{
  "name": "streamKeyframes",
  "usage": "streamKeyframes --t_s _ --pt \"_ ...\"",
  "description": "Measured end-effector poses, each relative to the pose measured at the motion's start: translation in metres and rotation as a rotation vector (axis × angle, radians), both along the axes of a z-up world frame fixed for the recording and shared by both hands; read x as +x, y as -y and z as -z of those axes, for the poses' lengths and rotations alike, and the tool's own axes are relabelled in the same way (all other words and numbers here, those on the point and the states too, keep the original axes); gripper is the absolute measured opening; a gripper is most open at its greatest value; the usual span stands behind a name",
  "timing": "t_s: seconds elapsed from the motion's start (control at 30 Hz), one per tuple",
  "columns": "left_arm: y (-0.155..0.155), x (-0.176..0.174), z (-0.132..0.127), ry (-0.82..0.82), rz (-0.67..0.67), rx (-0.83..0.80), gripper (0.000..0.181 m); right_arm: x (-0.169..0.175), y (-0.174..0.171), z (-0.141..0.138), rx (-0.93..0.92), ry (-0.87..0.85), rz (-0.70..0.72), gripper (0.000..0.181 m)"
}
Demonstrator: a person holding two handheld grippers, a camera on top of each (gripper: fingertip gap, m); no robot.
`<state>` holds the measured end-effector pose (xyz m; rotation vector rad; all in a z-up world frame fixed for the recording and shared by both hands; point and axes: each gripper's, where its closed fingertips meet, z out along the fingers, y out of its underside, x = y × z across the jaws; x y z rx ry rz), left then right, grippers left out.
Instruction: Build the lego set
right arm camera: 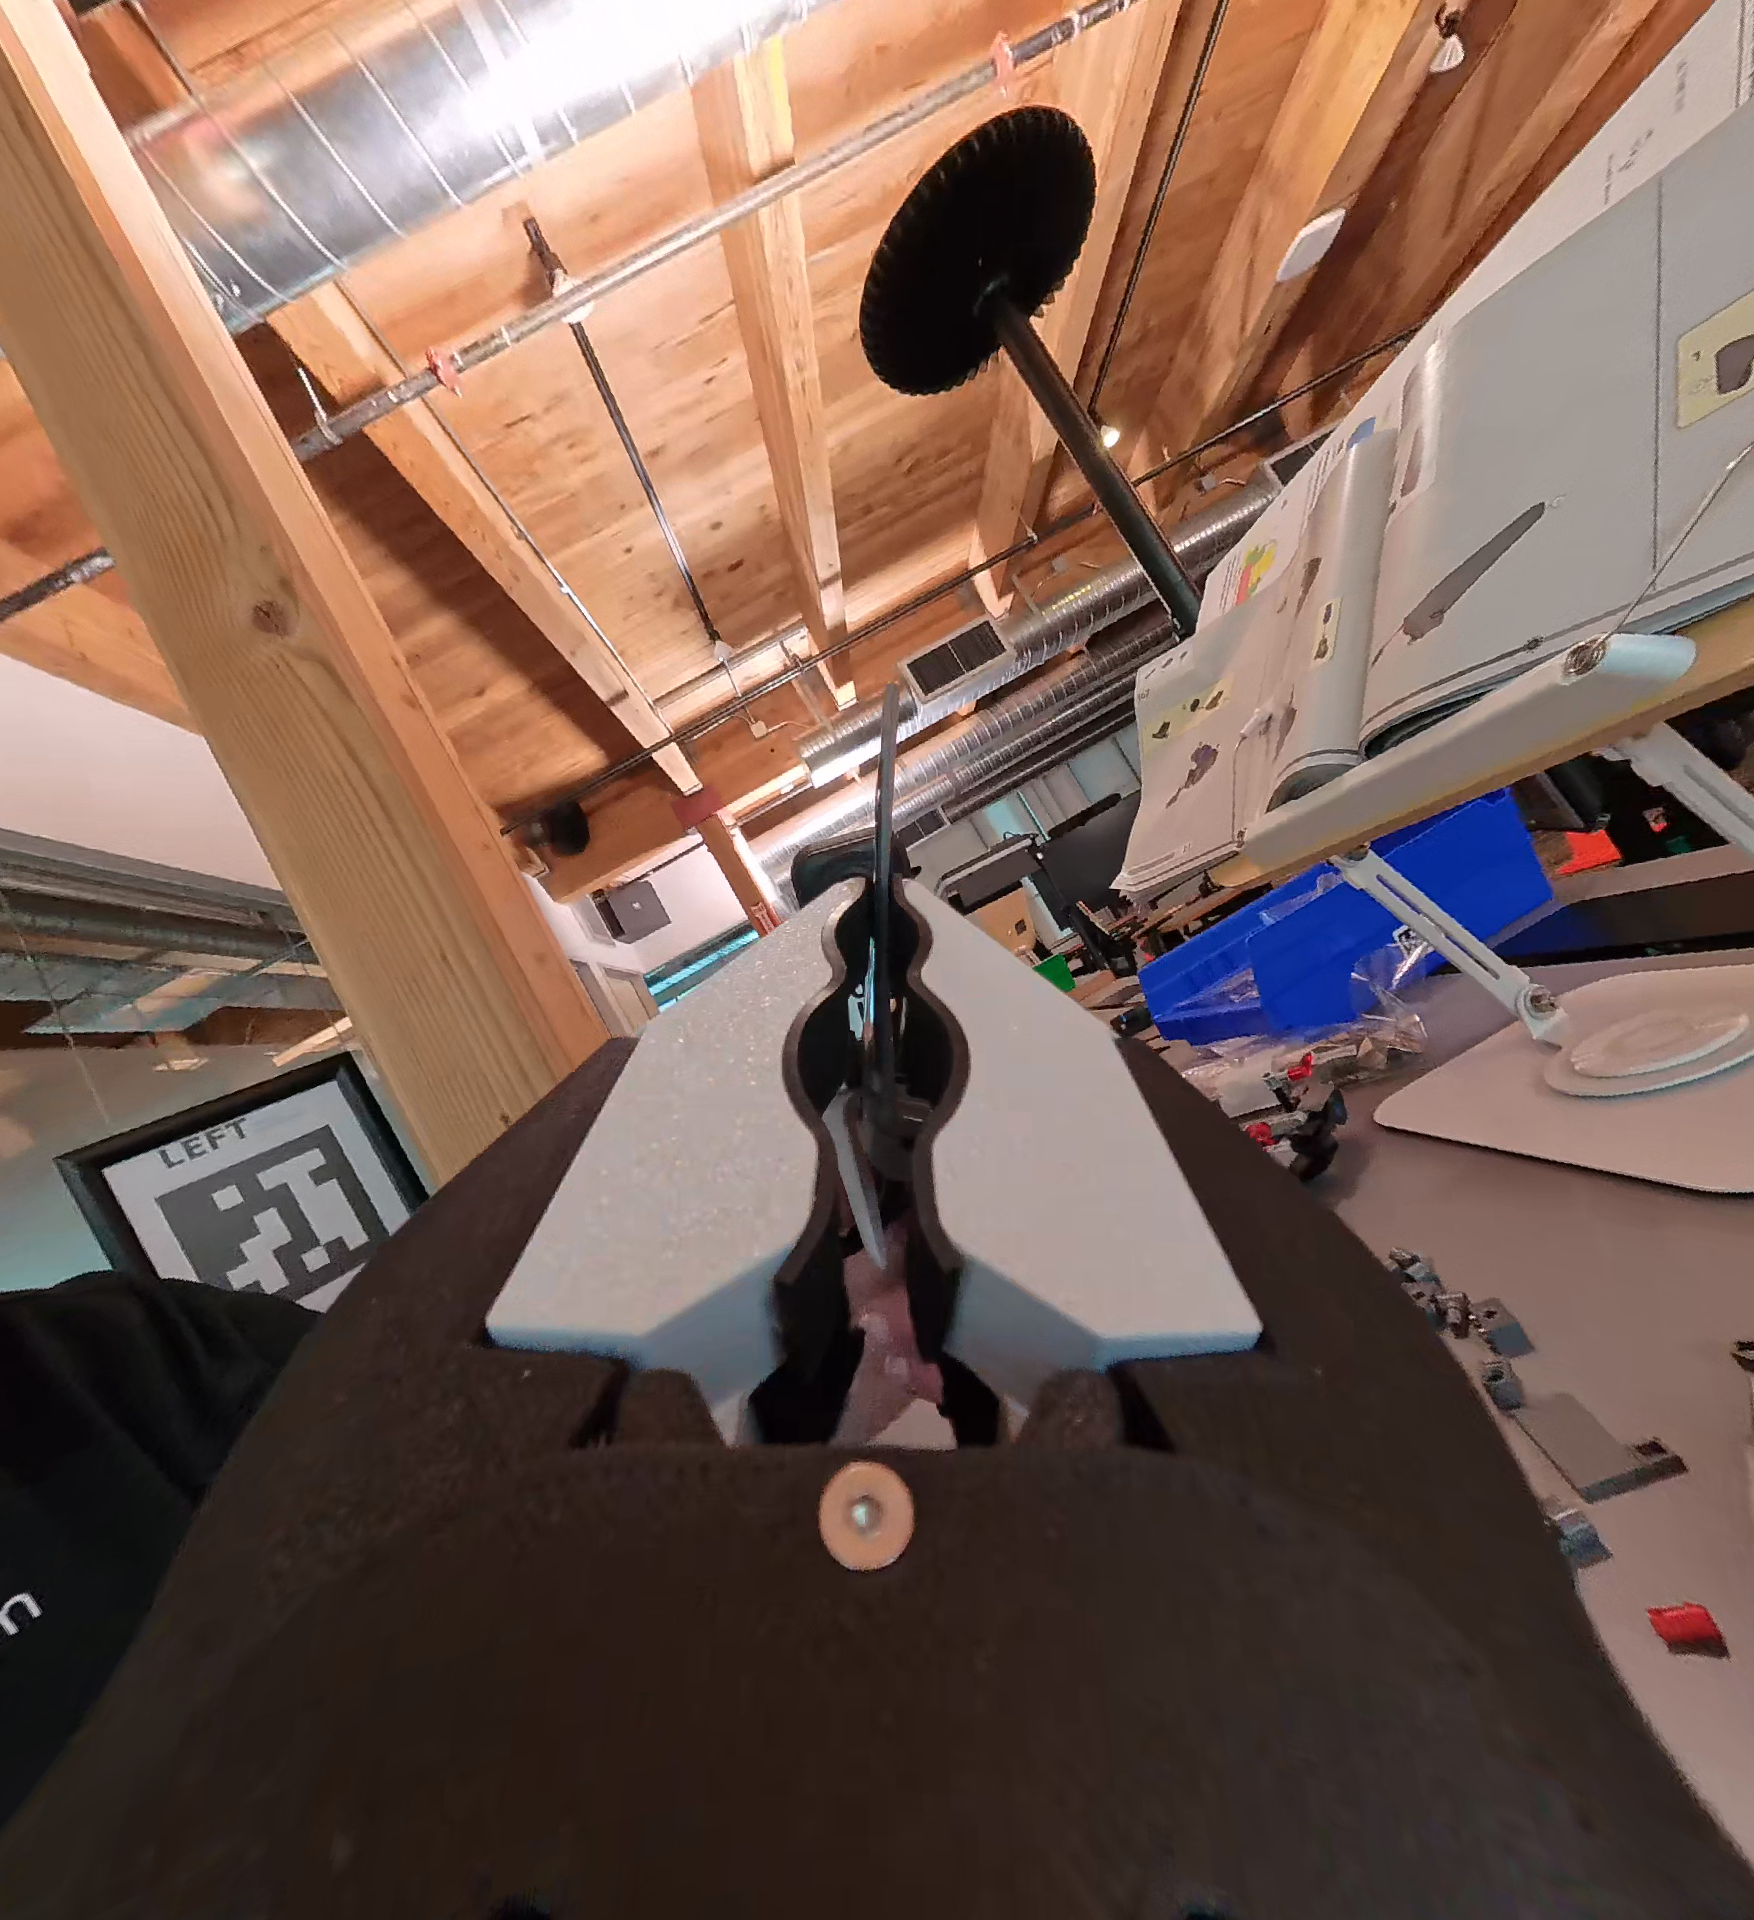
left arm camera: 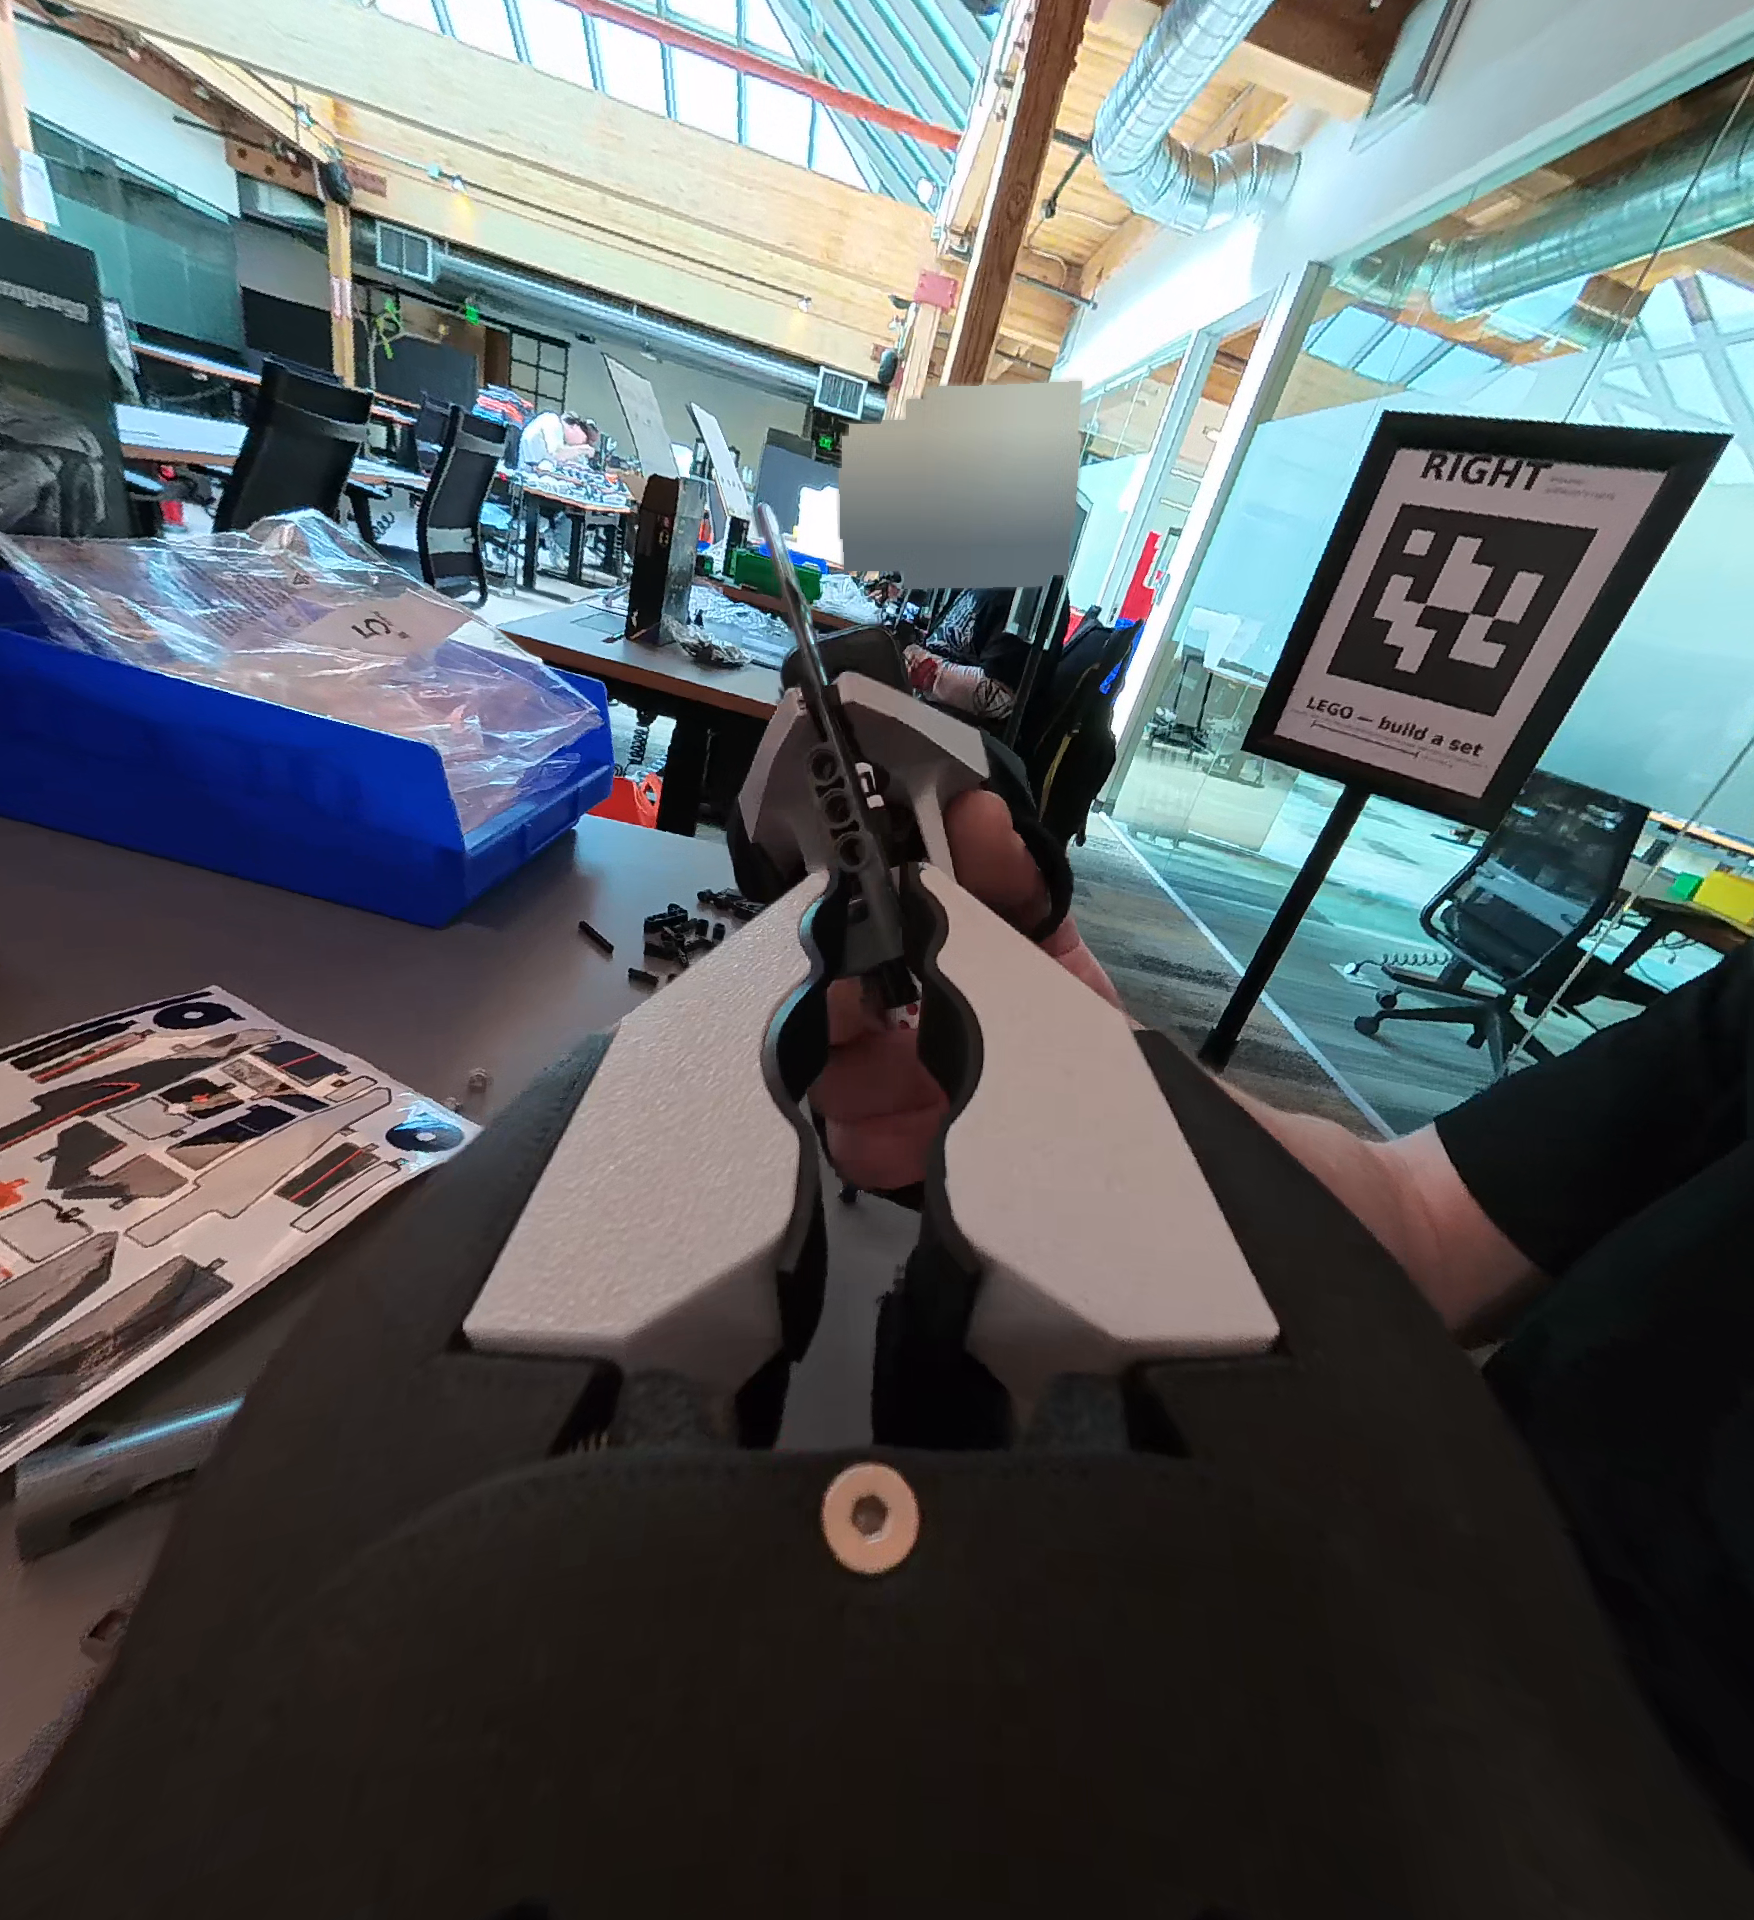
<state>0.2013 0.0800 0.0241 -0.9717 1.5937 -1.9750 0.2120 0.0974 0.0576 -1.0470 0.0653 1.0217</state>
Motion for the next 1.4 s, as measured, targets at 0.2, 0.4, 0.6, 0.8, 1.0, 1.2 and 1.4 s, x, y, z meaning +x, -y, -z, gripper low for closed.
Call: streamKeyframes --t_s 0.2,0.4,0.6,0.8,1.0,1.2,1.4 --pt "0.004 -0.002 0.000 0.012 0.008 0.018 0.006 -0.005 0.005 -0.002 -0.007 0.144 0.015 0.000" --pt "0.005 -0.002 0.003 0.011 0.003 0.058 0.004 -0.005 0.007 -0.008 -0.002 0.129 -0.031 0.000" --pt "0.007 -0.002 0.004 0.009 0.002 0.081 0.004 -0.003 0.007 -0.012 -0.022 0.168 -0.018 0.000" --pt "0.006 -0.001 0.004 0.016 -0.010 0.109 0.004 -0.001 0.005 -0.014 -0.023 0.142 -0.027 0.000" --pt "0.008 -0.001 0.006 0.016 -0.008 0.117 0.004 -0.003 0.009 -0.016 -0.015 0.156 -0.061 0.002" --pt "0.010 -0.001 0.007 0.012 0.005 0.109 0.004 -0.003 0.012 -0.011 -0.026 0.210 -0.031 0.000" --pt "0.009 0.000 0.003 0.033 -0.016 0.133 0.022 -0.003 0.013 -0.011 -0.029 0.234 -0.011 0.000"
